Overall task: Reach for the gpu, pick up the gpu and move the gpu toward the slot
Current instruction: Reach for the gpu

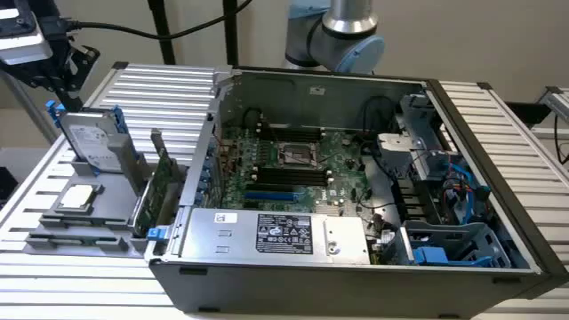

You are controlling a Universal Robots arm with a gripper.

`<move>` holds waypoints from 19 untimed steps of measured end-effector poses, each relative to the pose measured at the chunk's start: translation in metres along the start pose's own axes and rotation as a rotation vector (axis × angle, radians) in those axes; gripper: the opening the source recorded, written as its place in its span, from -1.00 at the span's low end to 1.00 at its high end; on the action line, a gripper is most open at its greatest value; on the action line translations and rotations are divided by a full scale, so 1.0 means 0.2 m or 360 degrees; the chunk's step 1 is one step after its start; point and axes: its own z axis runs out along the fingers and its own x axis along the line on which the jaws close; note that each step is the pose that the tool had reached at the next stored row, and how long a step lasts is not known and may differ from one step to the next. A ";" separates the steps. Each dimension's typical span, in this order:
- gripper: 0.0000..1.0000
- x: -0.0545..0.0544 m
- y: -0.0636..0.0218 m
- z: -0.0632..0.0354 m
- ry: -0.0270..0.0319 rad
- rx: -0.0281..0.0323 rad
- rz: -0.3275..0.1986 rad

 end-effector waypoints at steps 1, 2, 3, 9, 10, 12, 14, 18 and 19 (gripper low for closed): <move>-0.79 0.00 0.000 0.000 0.00000 0.00000 0.0000; -0.79 0.00 0.000 0.000 0.00000 0.00000 0.0000; -0.79 0.00 0.000 0.000 0.00000 0.00000 0.0000; -0.79 0.00 0.000 0.000 0.00000 0.00000 0.0000; -0.79 0.00 0.000 0.000 0.00000 0.00000 0.0000; -0.79 0.00 0.000 0.000 0.00000 0.00000 0.0000; -0.79 0.00 -0.002 -0.001 0.00003 0.00002 0.0000; -0.79 -0.06 -0.039 -0.002 0.00028 0.00000 0.0000; -0.79 -0.07 -0.050 -0.002 0.00033 0.00000 0.0000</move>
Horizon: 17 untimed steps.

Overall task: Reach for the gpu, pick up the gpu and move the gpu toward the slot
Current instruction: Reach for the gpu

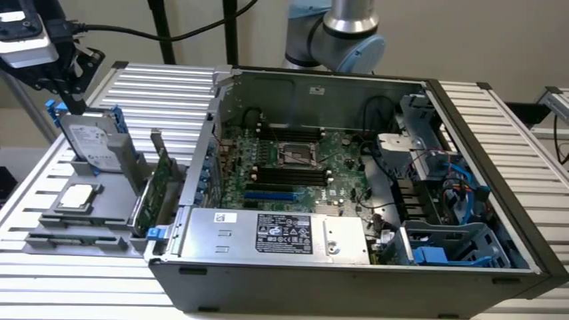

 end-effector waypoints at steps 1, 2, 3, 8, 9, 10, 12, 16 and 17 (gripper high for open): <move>-0.79 -0.02 -0.011 -0.001 0.00004 0.00000 0.0000; -0.79 -0.04 -0.022 -0.001 0.00009 0.00000 0.0000; -0.79 -0.06 -0.033 -0.002 0.00009 0.00000 0.0000; -0.79 -0.14 -0.085 0.009 0.00000 0.00002 0.0000; -0.79 -0.15 -0.094 0.015 -0.00014 0.00004 0.0000; -0.79 -0.16 -0.101 0.021 -0.00026 0.00008 0.0000; -0.79 -0.19 -0.116 0.035 -0.00061 0.00012 0.0000; -0.79 -0.25 -0.141 0.063 -0.00128 0.00033 -0.0001; -0.79 -0.26 -0.146 0.070 -0.00145 0.00040 0.0000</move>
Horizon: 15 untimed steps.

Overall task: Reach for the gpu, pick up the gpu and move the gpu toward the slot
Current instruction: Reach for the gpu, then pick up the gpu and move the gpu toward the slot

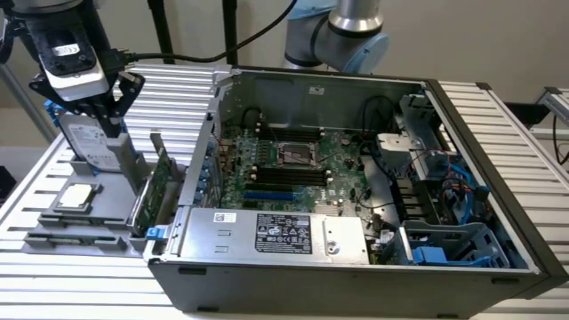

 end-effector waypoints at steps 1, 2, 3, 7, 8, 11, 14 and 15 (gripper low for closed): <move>-0.79 -0.02 -0.005 0.007 -0.00017 0.00010 0.0000; -0.79 -0.03 -0.010 0.015 -0.00038 0.00021 0.0000; -0.79 -0.05 -0.015 0.021 -0.00056 0.00035 0.0000; -0.79 -0.08 -0.025 0.041 -0.00152 0.00164 -0.0001; -0.79 -0.09 -0.027 0.047 -0.00182 0.00188 -0.0001; -0.79 -0.09 -0.028 0.050 -0.00188 0.00192 0.0003; -0.79 -0.09 -0.028 0.050 -0.00187 0.00193 0.0003; -0.79 -0.09 -0.028 0.050 -0.00188 0.00193 0.0003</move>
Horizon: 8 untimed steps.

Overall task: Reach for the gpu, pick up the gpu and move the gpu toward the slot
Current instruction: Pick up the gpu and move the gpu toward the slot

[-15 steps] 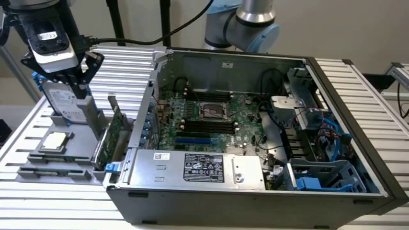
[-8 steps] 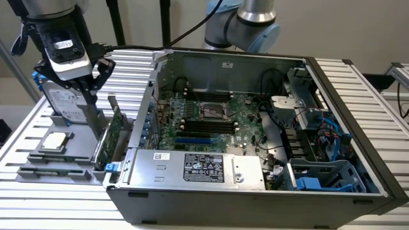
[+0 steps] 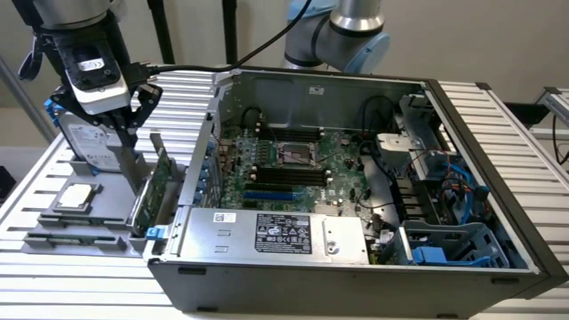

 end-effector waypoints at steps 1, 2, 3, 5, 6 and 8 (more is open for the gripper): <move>-0.79 0.00 0.000 0.000 0.00000 0.00000 0.0000; -0.79 0.00 0.000 0.000 0.00000 0.00000 0.0000; -0.79 0.00 0.000 0.000 0.00000 -0.00001 0.0000; -0.79 0.00 0.000 0.000 -0.00001 -0.00001 0.0000; -0.79 0.00 0.000 0.000 0.00000 0.00000 0.0000; -0.79 0.00 0.000 0.000 0.00000 -0.00001 0.0000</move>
